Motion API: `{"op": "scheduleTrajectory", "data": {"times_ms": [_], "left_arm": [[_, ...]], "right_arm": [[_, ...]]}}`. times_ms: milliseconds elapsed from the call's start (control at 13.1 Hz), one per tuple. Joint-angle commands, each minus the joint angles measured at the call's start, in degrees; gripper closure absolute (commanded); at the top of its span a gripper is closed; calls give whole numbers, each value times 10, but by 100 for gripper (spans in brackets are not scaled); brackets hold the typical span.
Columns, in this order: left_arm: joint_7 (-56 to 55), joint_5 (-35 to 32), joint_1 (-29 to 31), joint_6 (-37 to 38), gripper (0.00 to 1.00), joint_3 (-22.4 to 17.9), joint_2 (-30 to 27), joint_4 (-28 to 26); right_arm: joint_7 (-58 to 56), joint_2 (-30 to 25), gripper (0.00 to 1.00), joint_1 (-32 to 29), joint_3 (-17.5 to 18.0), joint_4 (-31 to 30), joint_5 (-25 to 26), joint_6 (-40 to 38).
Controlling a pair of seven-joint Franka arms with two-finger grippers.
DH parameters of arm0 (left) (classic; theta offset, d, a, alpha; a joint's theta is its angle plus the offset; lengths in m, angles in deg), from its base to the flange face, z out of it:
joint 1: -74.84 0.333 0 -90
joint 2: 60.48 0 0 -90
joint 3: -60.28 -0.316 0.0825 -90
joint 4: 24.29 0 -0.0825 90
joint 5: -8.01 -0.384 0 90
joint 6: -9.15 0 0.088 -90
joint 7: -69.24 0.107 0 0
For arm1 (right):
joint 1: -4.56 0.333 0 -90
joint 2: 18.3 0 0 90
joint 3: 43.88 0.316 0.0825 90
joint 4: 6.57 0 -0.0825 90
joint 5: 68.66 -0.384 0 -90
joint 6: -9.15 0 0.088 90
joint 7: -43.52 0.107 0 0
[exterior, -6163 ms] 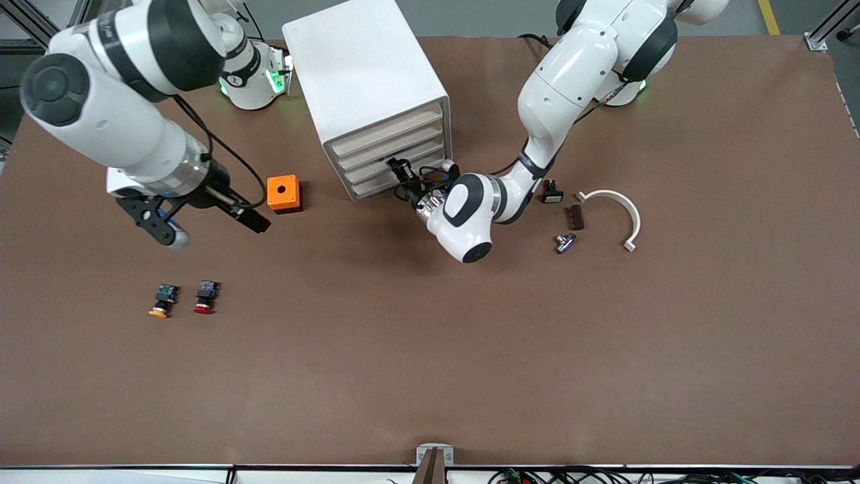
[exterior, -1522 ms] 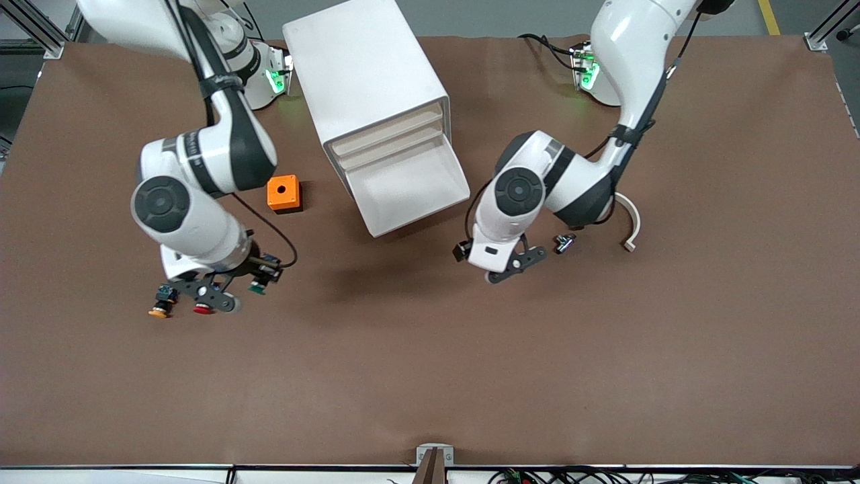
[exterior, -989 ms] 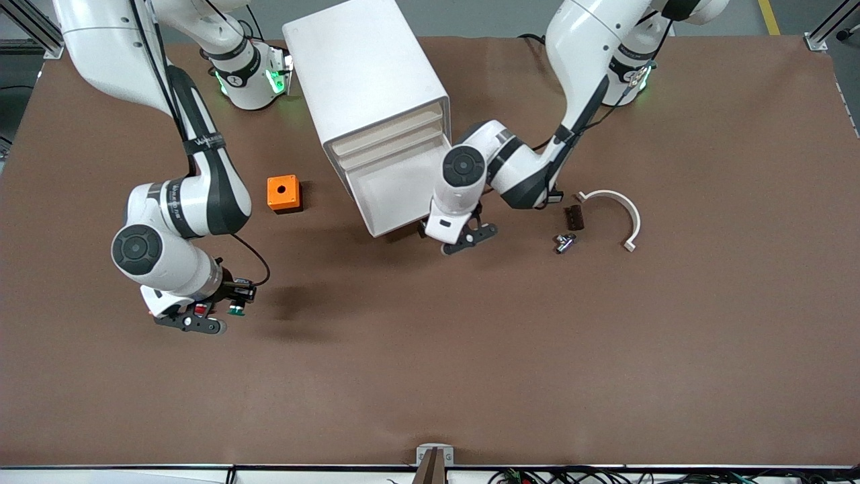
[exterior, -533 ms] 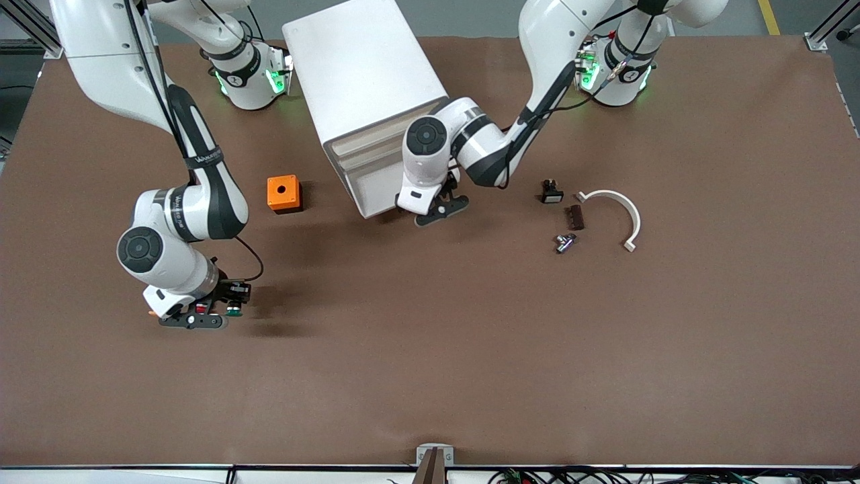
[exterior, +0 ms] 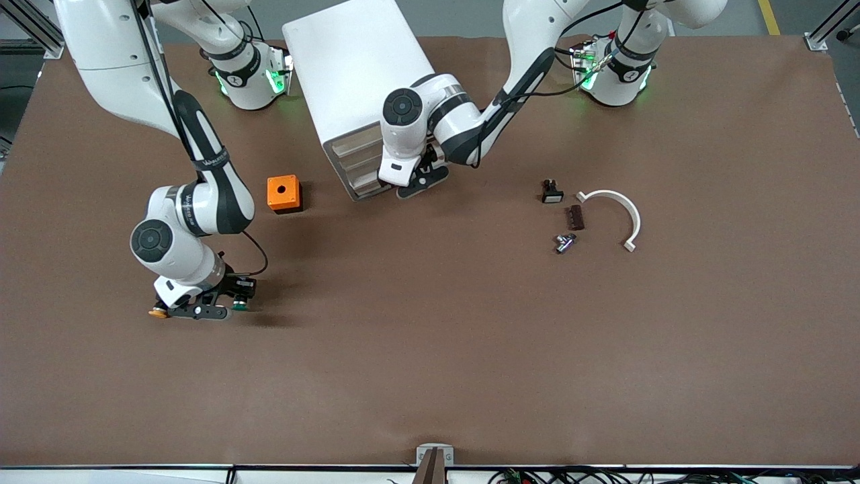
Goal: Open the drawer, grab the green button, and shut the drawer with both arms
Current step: 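Set the green button by the red button while the left gripper shuts the drawer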
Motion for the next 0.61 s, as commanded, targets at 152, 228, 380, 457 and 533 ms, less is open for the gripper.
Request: {"op": "scheduleTrajectory", "data": {"times_ms": [152, 228, 380, 457, 533], "left_arm": [[-16, 18, 4, -4, 0, 12, -3, -5], [-18, 20, 8, -3, 0, 11, -7, -4], [-17, 20, 27, -2, 0, 11, -11, 1], [-12, 20, 45, -2, 0, 11, -16, 6], [-11, 20, 66, 0, 0, 11, -20, 14]], "right_arm": [[0, -3, 0, -12, 12, -13, -7, 16], [0, -3, 0, -10, 12, -13, -7, 15], [0, -5, 0, -10, 11, -10, -7, 10], [-1, -8, 0, -11, 11, -7, -7, 7], [-4, -12, 0, -12, 11, -6, -7, 7]]}}
